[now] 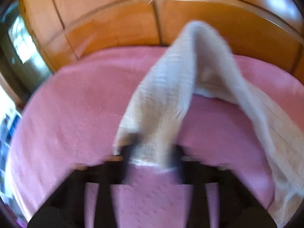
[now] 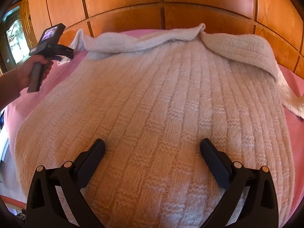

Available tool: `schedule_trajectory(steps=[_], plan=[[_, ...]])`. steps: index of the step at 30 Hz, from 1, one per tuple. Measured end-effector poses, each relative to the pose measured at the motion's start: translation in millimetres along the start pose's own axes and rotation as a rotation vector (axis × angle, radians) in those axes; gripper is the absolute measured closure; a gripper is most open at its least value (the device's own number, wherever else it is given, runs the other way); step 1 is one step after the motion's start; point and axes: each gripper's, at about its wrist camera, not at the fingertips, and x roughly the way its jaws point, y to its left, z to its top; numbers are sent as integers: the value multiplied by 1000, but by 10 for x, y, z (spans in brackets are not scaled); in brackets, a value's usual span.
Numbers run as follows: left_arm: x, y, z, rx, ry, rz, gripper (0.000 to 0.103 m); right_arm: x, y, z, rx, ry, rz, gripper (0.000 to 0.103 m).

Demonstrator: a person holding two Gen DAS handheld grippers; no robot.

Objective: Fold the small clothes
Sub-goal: 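Grasp a sleeve with the left gripper and stretch it out flat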

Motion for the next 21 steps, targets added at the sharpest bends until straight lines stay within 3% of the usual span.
schedule_trajectory(steps=[2,4,7,11,15,21], plan=[[-87,191,36,-51,-12,-65,97,-27,14,100,-16,-10,11,3],[-259,365,22,-55,-36,-105,97,-29,38,231,-44,-32,19,7],[-633,665,-7,-60,-73,-183,97,92,46,516,-47,-49,77,21],[-1093,1093,-67,-89,-105,-273,98,530,102,919,-48,0,132,40],[-1524,1509,-155,-154,-131,-355,98,912,181,1190,-71,54,138,44],[-1849,1909,-249,-276,-136,-461,98,1164,403,1588,-137,40,154,48]])
